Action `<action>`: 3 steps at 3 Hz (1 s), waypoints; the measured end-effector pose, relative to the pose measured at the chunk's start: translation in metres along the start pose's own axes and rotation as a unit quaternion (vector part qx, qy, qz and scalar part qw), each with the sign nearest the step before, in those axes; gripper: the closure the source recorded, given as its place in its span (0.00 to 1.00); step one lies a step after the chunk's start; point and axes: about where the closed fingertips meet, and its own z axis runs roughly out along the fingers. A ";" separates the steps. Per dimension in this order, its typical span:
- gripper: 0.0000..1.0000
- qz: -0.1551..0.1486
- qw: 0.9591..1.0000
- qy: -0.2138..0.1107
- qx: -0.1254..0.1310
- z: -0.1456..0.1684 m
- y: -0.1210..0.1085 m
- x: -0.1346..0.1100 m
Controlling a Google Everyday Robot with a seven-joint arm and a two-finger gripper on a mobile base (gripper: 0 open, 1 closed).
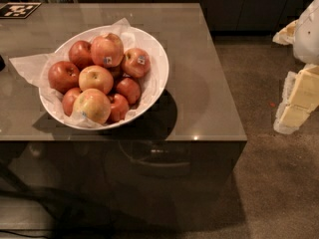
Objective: Pick apple from white bowl
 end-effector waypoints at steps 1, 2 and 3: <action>0.00 0.000 1.000 0.000 0.000 0.000 0.000 0.000; 0.00 -0.009 1.000 -0.005 0.009 -0.007 -0.003 -0.012; 0.00 -0.039 0.999 -0.016 0.011 -0.029 -0.004 -0.067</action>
Offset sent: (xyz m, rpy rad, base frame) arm 0.0065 0.0184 0.0139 0.0016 -0.0239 0.0361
